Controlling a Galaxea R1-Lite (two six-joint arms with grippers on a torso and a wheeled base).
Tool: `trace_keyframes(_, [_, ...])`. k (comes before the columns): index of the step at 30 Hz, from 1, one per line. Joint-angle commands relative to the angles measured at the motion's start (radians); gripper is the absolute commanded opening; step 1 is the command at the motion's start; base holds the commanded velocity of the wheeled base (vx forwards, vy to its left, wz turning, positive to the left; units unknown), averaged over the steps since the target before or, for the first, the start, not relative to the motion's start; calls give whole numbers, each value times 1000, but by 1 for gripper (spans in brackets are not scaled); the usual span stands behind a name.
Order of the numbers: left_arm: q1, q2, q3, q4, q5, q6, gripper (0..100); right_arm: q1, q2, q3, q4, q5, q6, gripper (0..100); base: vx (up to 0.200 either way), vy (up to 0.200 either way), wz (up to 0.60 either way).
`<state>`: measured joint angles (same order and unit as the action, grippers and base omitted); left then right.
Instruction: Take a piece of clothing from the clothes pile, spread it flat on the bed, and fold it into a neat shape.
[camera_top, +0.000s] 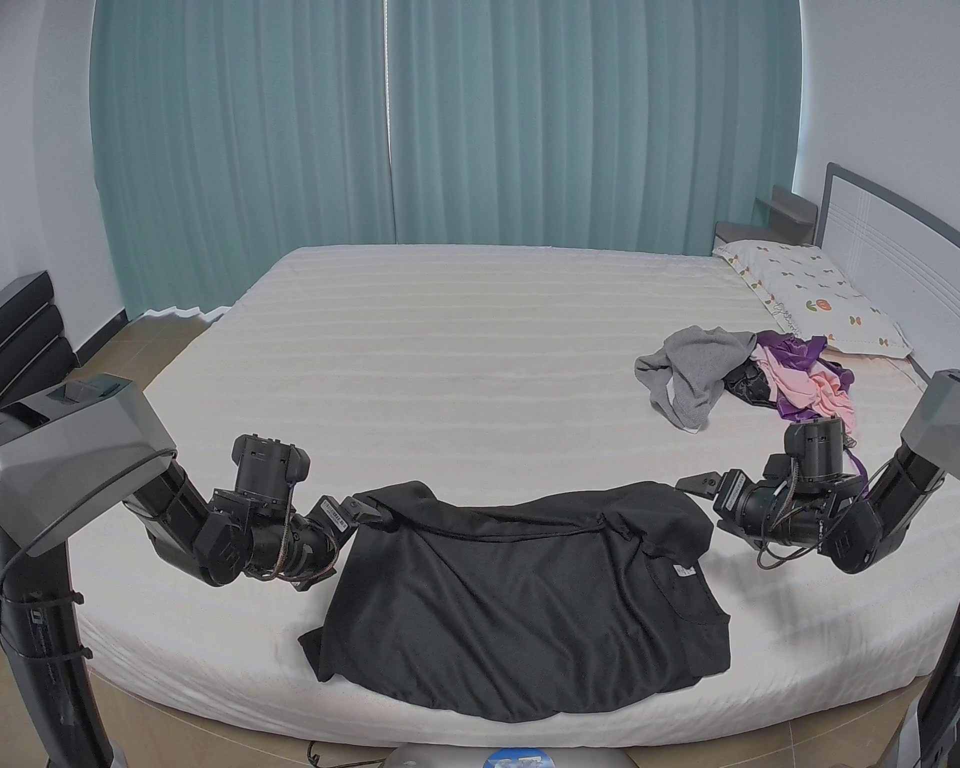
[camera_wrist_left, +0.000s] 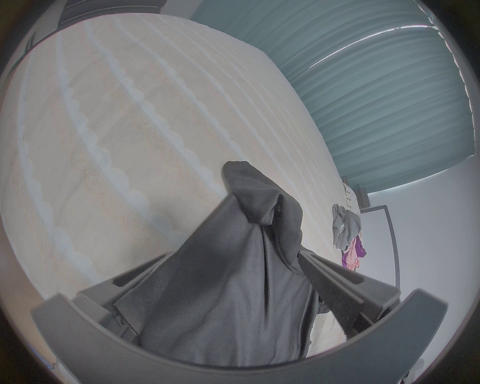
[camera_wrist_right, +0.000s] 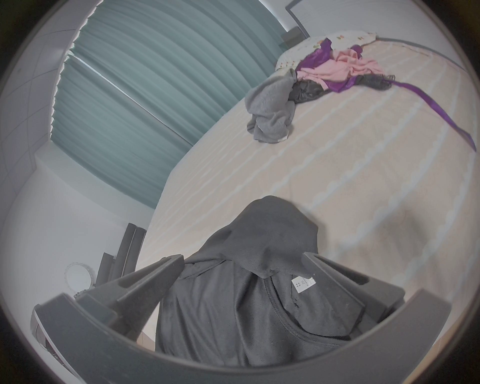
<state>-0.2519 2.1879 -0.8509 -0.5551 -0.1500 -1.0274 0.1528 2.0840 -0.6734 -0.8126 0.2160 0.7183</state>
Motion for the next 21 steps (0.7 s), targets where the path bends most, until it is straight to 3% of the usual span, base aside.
trace_keyframes(1, [13,-2,-7,-6,3,-23,100,91,59,-8,0,-38,36,100,0,0,0])
trace_keyframes(5, [14,0,-2,-31,10,-63,100,145,113,-37,12,-75,38,100,150,0,0])
trace_keyframes(11, [11,0,1,-40,9,-63,100,199,159,-48,46,-90,36,100,0,0,0])
trace_keyframes(21, [5,3,3,-42,9,-65,100,208,218,-156,130,-113,38,100,0,0,0])
